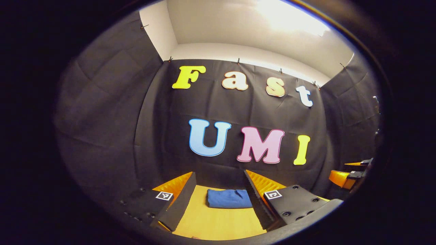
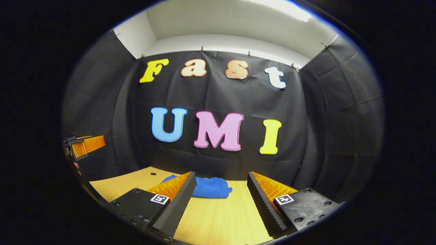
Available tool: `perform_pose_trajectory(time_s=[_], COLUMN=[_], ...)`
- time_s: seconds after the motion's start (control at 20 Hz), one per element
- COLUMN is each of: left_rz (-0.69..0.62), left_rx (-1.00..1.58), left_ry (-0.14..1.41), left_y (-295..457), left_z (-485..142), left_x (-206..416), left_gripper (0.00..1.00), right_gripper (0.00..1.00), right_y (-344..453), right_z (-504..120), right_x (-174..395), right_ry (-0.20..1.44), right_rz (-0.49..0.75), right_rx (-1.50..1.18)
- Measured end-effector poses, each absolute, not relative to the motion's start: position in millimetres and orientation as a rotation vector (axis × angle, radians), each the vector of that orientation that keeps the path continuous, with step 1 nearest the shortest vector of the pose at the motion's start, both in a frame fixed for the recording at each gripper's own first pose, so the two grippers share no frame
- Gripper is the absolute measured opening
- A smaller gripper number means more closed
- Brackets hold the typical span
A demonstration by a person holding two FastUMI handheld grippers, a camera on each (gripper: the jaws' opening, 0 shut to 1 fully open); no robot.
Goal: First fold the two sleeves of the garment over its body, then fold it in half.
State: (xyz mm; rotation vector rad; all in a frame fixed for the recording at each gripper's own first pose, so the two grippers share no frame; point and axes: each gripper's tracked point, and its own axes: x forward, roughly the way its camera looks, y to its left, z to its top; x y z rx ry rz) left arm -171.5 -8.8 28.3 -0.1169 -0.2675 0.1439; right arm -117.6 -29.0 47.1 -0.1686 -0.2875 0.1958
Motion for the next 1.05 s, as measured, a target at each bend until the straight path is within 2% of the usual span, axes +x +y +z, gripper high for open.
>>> perform_pose_trajectory(time_s=[0.05, 0.1, 0.15, 0.35, 1.05], left_rz=[0.145, 0.148, 0.141, 0.087, 0.097], left_rx=[-0.123, -0.124, -0.119, -0.084, -0.053], left_ry=[-0.27, -0.268, -0.265, -0.27, -0.216], left_y=[-10, -8, -9, -19, -1], left_z=[27, 25, 25, 31, 27], left_x=[-174, -175, -177, -175, -141], left_gripper=[0.8, 0.8, 0.8, 0.8, 0.8], right_gripper=[0.96, 1.0, 0.96, 0.96, 0.96], right_y=[-31, -29, -22, -15, -32], right_z=[50, 48, 42, 40, 26], right_x=[-119, -121, -124, -122, -89], right_ry=[-0.313, -0.308, -0.295, -0.284, -0.204], right_rz=[0.194, 0.198, 0.211, 0.226, 0.126], right_rx=[-0.181, -0.196, -0.204, -0.192, -0.143])
